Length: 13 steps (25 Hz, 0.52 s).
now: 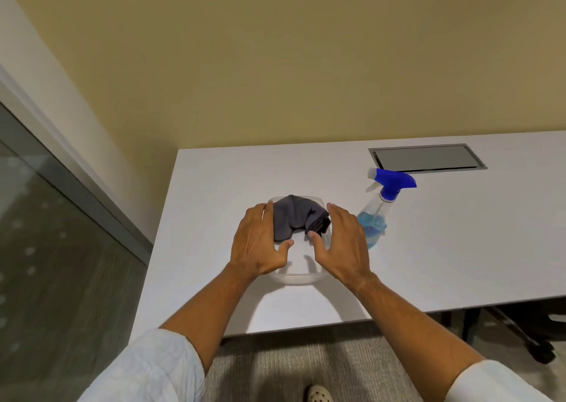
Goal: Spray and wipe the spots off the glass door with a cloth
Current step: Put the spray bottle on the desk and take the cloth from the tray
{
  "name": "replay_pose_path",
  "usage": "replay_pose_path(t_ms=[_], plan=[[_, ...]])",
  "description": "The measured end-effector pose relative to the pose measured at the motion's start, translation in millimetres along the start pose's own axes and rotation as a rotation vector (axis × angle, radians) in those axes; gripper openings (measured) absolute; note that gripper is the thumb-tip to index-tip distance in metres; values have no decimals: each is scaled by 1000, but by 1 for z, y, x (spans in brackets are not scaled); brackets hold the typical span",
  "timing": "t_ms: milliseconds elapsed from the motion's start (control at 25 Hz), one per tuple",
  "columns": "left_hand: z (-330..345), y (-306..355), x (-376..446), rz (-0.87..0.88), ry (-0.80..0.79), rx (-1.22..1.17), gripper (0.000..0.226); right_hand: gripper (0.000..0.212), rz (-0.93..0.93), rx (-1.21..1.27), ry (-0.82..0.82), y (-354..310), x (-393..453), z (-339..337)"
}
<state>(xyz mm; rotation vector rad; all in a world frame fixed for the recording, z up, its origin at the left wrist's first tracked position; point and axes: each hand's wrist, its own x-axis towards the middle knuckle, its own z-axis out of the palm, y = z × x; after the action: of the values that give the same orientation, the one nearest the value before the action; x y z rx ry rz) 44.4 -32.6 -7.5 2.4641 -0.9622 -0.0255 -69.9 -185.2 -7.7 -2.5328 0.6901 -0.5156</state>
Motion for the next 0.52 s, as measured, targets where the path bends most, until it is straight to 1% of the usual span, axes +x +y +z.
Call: replay_pose_path(t_ms=[120, 160, 240, 400, 520], plan=[[1, -5, 17, 4, 10, -39, 68, 52, -1, -16, -75, 3, 24, 10], [2, -6, 23, -10, 1, -58, 65, 49, 5, -25, -97, 4, 32, 12], [6, -11, 36, -40, -24, -94, 62, 45, 9, -29, -116, 8, 48, 19], [17, -16, 61, -94, -74, -142, 51, 48, 66, -86, -207, 17, 80, 24], [23, -16, 73, -141, -87, -143, 45, 39, 84, -100, -276, 24, 90, 30]])
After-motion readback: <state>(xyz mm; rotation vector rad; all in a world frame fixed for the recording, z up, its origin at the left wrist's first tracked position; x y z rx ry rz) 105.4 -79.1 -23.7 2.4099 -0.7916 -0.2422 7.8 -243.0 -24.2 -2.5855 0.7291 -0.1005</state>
